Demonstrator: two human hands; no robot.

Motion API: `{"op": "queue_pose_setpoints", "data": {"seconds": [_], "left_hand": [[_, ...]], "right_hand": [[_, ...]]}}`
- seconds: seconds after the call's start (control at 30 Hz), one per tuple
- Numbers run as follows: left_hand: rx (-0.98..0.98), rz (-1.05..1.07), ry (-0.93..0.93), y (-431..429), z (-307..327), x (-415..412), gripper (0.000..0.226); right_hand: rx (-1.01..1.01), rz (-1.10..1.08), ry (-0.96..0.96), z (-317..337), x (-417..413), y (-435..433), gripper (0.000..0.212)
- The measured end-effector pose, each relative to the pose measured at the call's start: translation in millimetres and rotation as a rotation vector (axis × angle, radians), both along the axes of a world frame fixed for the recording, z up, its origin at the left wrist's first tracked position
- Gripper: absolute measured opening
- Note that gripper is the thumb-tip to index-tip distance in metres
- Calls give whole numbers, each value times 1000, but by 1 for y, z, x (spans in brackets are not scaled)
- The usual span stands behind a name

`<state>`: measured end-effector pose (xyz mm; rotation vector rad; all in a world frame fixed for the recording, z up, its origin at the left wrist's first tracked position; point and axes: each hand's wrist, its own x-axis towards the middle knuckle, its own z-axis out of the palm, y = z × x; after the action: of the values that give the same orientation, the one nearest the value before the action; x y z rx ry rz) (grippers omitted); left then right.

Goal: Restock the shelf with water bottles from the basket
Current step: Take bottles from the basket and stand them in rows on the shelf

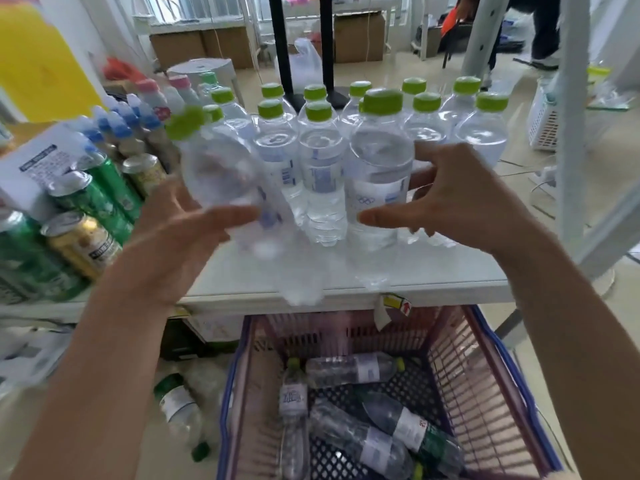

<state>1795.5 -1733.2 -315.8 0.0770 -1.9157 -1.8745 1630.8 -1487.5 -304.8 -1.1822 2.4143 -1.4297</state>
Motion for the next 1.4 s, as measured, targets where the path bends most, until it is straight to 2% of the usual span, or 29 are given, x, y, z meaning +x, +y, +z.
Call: {"op": "queue_pose_setpoints", "data": {"seconds": [0.17,0.27,0.33,0.4,0.63,0.77,0.9,0.97,1.1,1.27,1.4], "left_hand": [[121,295,222,-23,-5,-29,54],[202,358,230,-28,-23,-38,61],[225,372,207,-30,-33,-43,56],[193,403,166,-29,-41,-49,50],[-30,595,30,-22,-57,-54,52],[-81,667,-14,-22,-68,-56,65],[-61,608,-204,-23,-92,-57,83],[-69,570,-262,-24,-97,-57,80],[-95,592,-247,-24,-96,-57,68],[-61,630,-240,-25,-96,-55,70],[-46,597,-233,-24,-98,-55,62]], "right_hand": [[-163,-87,-101,-22,12,-39,66],[-189,-127,-141,-36,16,-62,67],[-184,-141,-139,-44,17,-75,67],[-180,-158,-125,-51,20,-86,68],[-139,-203,-70,-69,30,-107,68],[48,-169,-55,-85,23,-110,71],[170,-199,-77,-102,20,-106,64],[208,-167,-78,-111,22,-107,68],[182,-81,-102,-123,29,-113,77],[146,-28,-110,-129,25,-115,70],[158,-7,-132,-126,26,-113,61]]}}
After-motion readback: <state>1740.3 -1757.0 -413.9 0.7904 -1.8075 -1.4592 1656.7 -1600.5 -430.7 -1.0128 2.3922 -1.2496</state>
